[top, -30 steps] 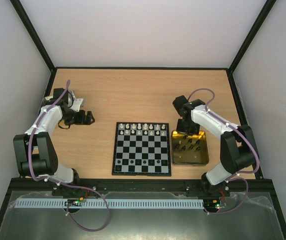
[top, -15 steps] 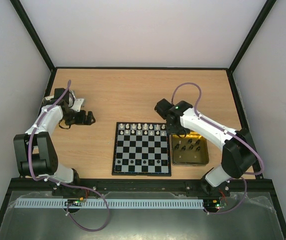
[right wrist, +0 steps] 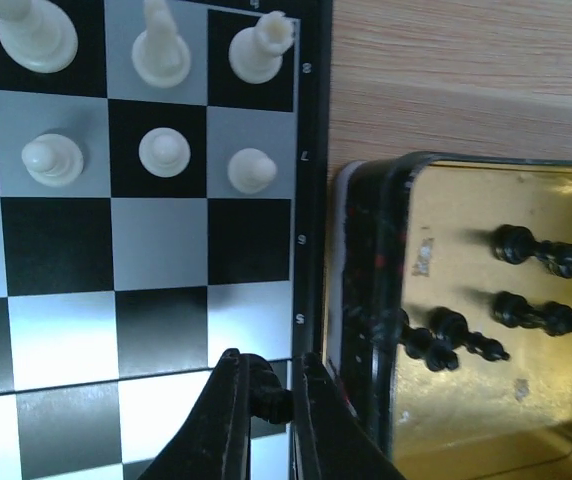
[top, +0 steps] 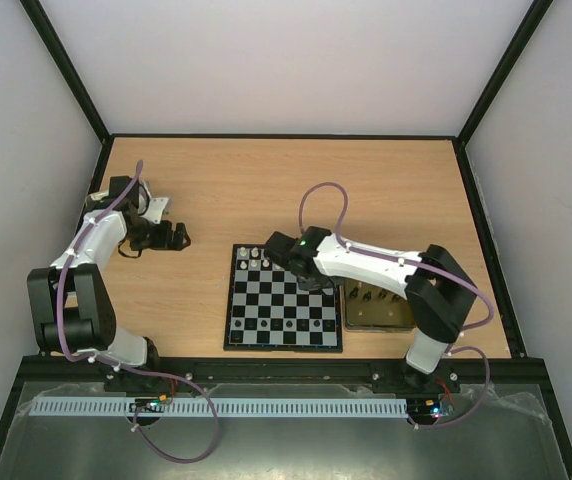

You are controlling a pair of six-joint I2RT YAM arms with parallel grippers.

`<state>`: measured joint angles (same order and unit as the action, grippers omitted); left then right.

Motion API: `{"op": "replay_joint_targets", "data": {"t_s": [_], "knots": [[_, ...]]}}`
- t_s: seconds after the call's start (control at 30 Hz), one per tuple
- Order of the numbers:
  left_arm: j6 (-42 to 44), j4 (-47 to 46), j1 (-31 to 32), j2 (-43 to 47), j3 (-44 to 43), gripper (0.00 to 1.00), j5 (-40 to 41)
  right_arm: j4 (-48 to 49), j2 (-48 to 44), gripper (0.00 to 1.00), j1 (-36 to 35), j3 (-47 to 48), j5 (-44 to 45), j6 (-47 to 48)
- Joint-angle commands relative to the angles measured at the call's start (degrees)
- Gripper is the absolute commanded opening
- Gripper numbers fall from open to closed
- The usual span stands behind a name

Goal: Set up the chess pieces on the board
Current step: Place the chess piece on the chessboard.

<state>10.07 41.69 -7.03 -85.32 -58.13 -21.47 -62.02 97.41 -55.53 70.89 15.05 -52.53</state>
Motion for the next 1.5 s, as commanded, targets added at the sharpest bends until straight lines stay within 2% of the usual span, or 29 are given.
{"op": "replay_joint_targets", "data": {"t_s": [0.0, 0.3, 0.93, 1.27, 1.47], "knots": [[0.14, 1.03, 0.17, 0.22, -0.91, 0.99, 0.59, 2.44, 3.26, 0.06, -0.75, 1.25, 1.9, -2.15], [0.06, 0.85, 0.26, 0.42, -0.84, 0.99, 0.95, 5.12, 7.07, 0.07, -0.88, 0.75, 2.24, -3.57], [-0.05, 0.72, 0.35, 0.41, -0.7, 0.99, 0.79, 5.77, 8.15, 0.11, -2.44, 0.56, 0.95, -4.46], [-0.05, 0.68, 0.35, 0.47, -0.75, 0.99, 0.74, 6.19, 7.76, 0.21, -2.48, 0.78, -0.57, -4.47], [0.0, 0.68, 0.35, 0.48, -0.71, 0.99, 0.65, 7.0, 6.78, 0.23, -2.48, 0.57, -2.06, -4.23]]}}
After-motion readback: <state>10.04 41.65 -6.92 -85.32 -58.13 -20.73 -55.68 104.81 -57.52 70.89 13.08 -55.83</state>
